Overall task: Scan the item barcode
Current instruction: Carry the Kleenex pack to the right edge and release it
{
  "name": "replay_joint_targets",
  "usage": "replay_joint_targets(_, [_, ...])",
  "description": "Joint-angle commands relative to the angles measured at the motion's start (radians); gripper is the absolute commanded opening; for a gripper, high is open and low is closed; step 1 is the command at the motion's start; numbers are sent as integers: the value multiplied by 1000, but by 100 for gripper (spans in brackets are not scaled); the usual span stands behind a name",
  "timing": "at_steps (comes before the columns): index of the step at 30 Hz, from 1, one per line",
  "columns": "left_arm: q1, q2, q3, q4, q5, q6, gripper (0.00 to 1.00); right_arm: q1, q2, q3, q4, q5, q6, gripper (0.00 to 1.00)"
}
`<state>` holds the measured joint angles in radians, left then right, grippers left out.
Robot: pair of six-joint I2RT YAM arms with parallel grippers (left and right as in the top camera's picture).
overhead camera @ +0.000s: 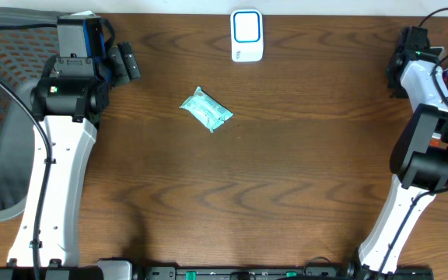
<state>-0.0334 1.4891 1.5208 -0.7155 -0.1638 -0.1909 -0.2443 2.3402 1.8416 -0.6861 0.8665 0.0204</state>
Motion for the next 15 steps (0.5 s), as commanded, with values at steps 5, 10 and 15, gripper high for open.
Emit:
replay_joint_targets(5, [5,7,2,-3,-13,-13,98,139,-74,4,1,-120,31,99])
replay_joint_targets(10, [5,7,2,-3,-13,-13,98,264,-161,4,2,-489,31,99])
replay_joint_targets(15, [5,7,2,-3,-13,-13,98,360,-203,4,10,-1017,32,99])
